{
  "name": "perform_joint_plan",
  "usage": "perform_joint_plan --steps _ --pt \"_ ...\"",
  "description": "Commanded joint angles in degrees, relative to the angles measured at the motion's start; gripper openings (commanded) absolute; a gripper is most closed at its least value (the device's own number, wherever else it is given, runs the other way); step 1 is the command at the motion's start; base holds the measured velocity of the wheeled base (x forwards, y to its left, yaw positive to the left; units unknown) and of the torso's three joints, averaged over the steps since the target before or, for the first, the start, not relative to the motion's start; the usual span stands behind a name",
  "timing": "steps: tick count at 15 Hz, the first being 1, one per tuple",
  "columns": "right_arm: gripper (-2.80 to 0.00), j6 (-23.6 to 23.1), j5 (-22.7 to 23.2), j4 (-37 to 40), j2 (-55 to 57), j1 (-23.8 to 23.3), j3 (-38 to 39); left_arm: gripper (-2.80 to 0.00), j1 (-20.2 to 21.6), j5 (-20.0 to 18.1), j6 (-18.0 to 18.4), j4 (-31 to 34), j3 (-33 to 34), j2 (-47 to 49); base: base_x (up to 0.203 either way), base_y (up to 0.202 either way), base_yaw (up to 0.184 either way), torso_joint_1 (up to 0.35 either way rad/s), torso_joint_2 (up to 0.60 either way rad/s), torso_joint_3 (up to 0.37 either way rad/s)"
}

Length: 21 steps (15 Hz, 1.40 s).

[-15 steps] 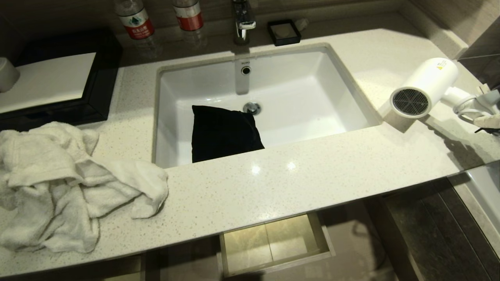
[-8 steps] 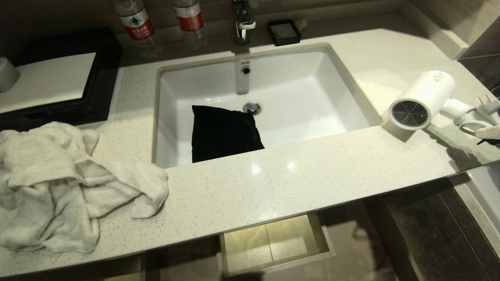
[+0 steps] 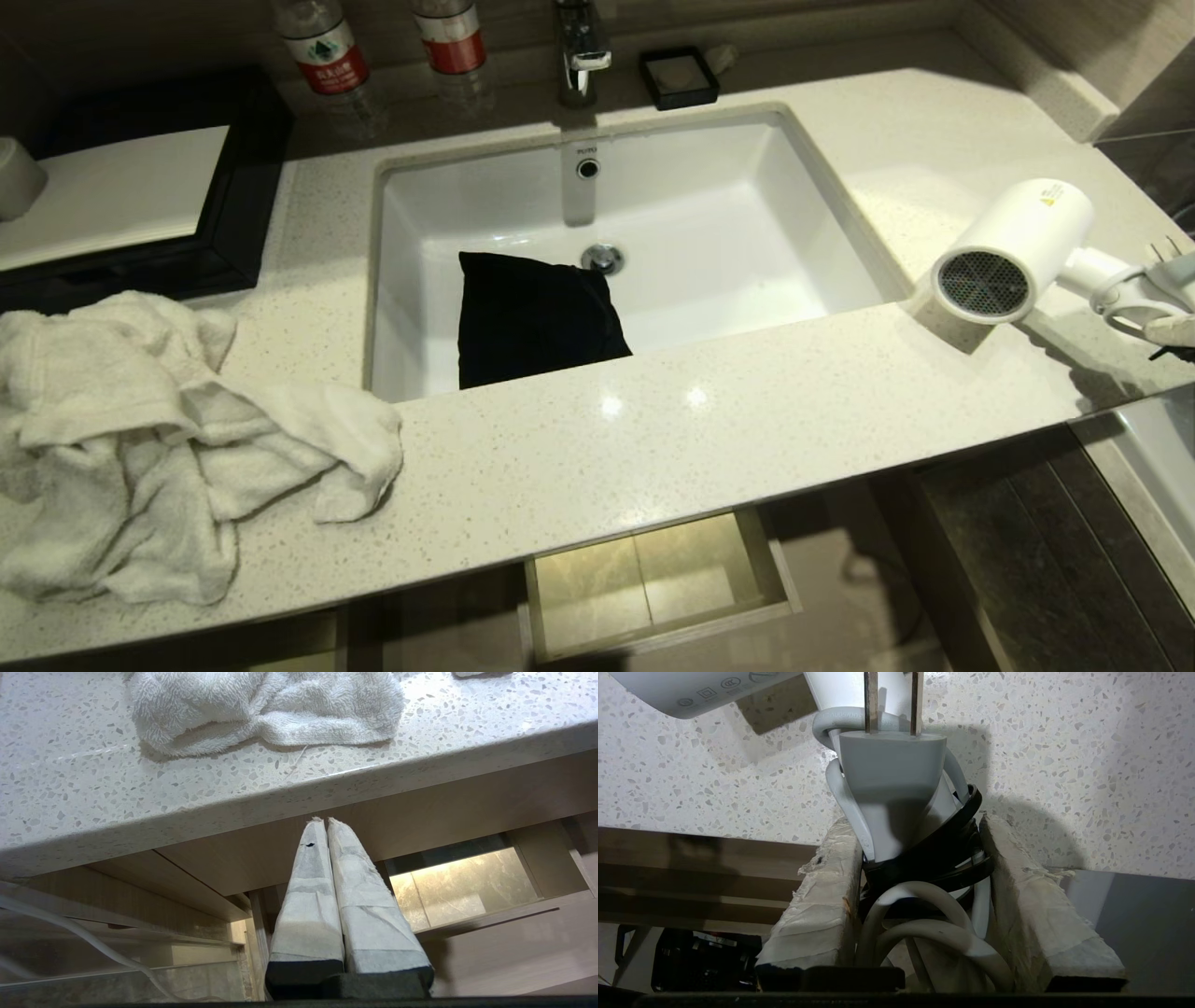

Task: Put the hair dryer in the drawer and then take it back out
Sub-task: Put it into the drawer

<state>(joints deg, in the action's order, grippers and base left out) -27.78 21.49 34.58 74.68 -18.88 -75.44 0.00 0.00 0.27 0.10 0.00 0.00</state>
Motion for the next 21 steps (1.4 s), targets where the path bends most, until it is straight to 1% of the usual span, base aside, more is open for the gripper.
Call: perform_joint_plan --steps 1,7,13,18,21 --pt "-2.80 -0.17 0.13 0.50 -1.74 -0.01 1.10 -2.80 0.00 0.00 0.00 -0.01 0.00 0.00 0.000 0.000 0.000 0.000 0.00 0.000" --pt "-2.80 -0.20 0.13 0.45 -10.02 -0.01 9.01 -2.80 0.00 0.00 0.00 -0.01 0.01 -0.03 0.000 0.000 0.000 0.000 0.00 0.000" --pt "-2.80 -0.21 0.13 0.54 -14.17 -0.01 11.43 -2.80 0.00 0.00 0.00 -0.01 0.00 0.00 0.000 0.000 0.000 0.000 0.00 0.000" --pt "-2.80 -0.43 0.30 -1.79 -13.68 -0.01 12.50 -2.80 0.00 0.00 0.00 -0.01 0.00 0.00 0.000 0.000 0.000 -0.012 0.01 -0.004" --pt "-2.80 -0.43 0.30 -2.06 -13.80 -0.01 12.50 -2.80 0.00 0.00 0.00 -0.01 0.00 0.00 0.000 0.000 0.000 -0.284 0.20 -0.081"
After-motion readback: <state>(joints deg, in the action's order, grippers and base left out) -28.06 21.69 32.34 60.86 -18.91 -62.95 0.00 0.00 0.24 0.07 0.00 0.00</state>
